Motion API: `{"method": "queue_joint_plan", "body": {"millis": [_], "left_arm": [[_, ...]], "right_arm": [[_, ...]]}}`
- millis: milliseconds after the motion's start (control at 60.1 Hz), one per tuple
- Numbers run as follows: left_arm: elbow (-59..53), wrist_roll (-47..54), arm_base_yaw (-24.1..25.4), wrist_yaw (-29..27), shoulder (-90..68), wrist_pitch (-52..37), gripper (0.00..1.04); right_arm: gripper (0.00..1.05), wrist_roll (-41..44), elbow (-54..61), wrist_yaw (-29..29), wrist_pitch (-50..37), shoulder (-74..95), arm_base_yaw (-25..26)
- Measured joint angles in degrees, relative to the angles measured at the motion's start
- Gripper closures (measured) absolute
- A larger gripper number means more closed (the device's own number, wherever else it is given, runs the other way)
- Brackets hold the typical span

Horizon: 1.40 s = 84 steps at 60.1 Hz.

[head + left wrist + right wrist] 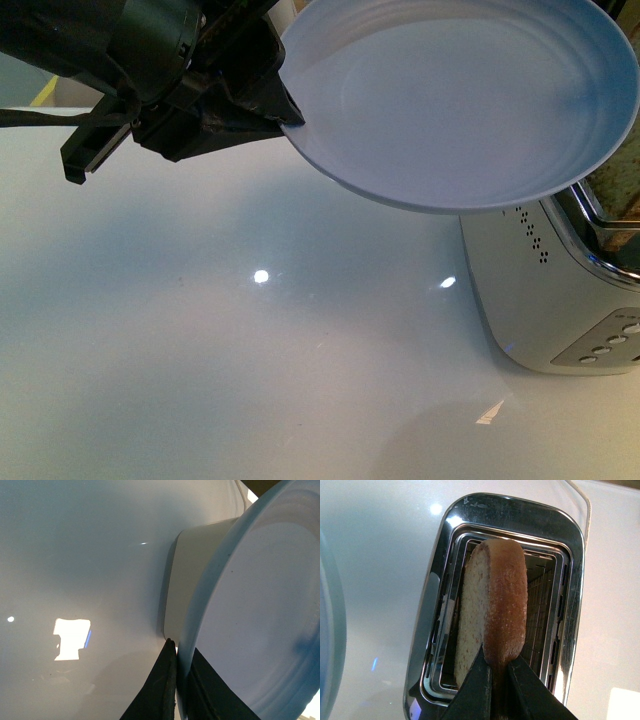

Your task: Left arm holds plate, right arm toasts bread

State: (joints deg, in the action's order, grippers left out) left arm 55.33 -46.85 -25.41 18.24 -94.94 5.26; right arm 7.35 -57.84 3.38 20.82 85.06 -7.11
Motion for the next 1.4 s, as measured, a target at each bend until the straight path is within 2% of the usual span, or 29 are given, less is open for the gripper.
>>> {"method": "queue_joint_plan", "body": {"millis": [266, 316, 599, 798, 948, 1197, 1397], "left_arm": [[0.0, 0.0, -0.1, 0.0, 0.0, 0.0, 1.02], [0.0, 0.0, -0.1, 0.0, 0.0, 0.0, 1.02], [0.0, 0.0, -0.1, 0.0, 0.0, 0.0, 1.02], [0.0, 0.0, -0.1, 0.0, 0.0, 0.0, 1.02], [0.0, 0.0, -0.1, 0.0, 0.0, 0.0, 1.02], [-0.2, 0.0, -0.1, 0.0, 0.0, 0.0, 1.02], [-0.5, 0.0, -0.1, 0.0, 0.0, -0.1, 1.02]], "right_arm": [[1.01, -0.2, 2.9, 0.7, -1.9, 0.0, -0.6], [0.95, -0.3, 3.0, 0.7, -2.0, 0.0, -0.7], [0.34, -1.5, 3.2, 0.0, -2.0, -1.0, -0.2], [0.08, -2.1, 3.2, -0.7, -2.0, -2.8, 0.3], [0.09, -3.4, 3.2, -2.2, -3.6, -5.1, 0.9], [0.09, -6.4, 8.5, -3.1, -14.6, -16.0, 1.4], [0.09, -6.9, 14.9, 1.0, -21.9, -25.0, 1.5]]}}
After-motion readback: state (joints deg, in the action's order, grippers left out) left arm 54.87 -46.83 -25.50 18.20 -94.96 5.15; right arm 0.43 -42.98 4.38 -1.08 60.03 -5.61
